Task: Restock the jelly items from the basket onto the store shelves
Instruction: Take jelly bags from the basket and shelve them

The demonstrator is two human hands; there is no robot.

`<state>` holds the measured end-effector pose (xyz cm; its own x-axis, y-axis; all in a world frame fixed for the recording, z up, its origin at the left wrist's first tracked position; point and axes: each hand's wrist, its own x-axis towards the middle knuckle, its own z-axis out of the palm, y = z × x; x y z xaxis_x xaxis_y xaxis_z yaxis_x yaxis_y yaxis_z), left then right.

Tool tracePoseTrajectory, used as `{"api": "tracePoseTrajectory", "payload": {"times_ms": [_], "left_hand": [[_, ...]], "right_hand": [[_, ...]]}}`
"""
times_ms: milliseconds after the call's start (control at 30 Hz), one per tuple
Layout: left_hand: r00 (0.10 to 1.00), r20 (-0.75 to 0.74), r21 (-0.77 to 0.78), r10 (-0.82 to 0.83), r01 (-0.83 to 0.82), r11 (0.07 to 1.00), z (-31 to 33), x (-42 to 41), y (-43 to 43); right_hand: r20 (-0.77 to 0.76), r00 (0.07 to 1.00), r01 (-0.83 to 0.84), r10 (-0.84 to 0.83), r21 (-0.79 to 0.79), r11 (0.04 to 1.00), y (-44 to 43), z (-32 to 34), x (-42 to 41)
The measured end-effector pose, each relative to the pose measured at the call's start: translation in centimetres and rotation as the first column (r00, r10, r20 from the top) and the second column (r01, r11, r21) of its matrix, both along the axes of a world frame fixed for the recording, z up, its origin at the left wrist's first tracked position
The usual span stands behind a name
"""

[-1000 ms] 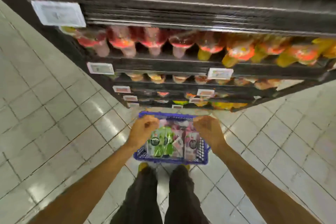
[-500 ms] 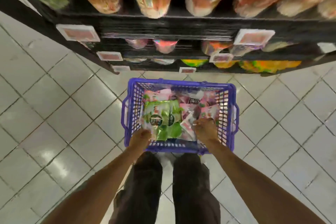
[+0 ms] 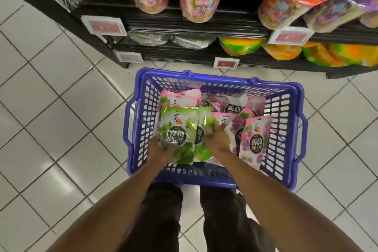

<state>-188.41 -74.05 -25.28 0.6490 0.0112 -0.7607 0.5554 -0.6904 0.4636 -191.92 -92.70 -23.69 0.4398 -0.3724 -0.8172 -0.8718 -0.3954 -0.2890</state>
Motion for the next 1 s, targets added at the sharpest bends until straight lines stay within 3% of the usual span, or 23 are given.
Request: {"api": "tracePoseTrajectory", "payload": {"times_ms": [133,233,300,500,567,633,733,900,1000], "left_hand": [[0.999,0.001,0.014,0.033,-0.033,0.999,-0.4,-0.6,0.2],[0.994,-0.059,-0.025,0.090,-0.091,0.996,-0.7,-0.8,0.5],[0.990,-0.099,-0.095,0.101,-0.110,0.989,-0.6,-0.8,1.0],[0.975,-0.158,-0.276,0.159,-0.198,0.941,3.9,-0.4,1.9],[0.975,-0.150,-0.307,0.164,-0.203,0.930,6.5,-0.3,2.0],[0.967,-0.162,-0.371,0.197,-0.244,0.896,9.9,0.2,2.0],[0.960,-0.154,-0.438,0.232,-0.277,0.856,16.1,1.5,1.6],[0.961,-0.065,-0.536,0.270,-0.262,0.802,28.7,5.0,0.0],[0.972,0.054,-0.591,0.230,-0.154,0.792,36.8,7.1,-0.9]], "right_hand": [[-0.017,0.996,-0.086,0.085,-0.028,0.996,0.2,-1.0,-0.3],[-0.021,0.997,0.074,-0.073,0.028,0.997,0.4,-1.1,-0.5],[-0.021,0.996,0.083,-0.083,0.040,0.996,0.2,-1.1,-0.7],[0.134,0.955,0.241,-0.266,0.178,0.954,0.0,2.4,-2.2],[0.118,0.898,0.383,-0.423,0.260,0.886,0.0,4.6,-2.6],[0.079,0.778,0.576,-0.623,0.308,0.757,-0.6,7.5,-2.4],[0.132,0.611,0.711,-0.781,0.342,0.614,-2.2,13.5,-1.9],[0.035,0.441,0.762,-0.897,0.512,0.395,-4.2,25.9,-0.2],[0.095,0.436,0.713,-0.895,0.570,0.408,-5.3,33.8,1.2]]}}
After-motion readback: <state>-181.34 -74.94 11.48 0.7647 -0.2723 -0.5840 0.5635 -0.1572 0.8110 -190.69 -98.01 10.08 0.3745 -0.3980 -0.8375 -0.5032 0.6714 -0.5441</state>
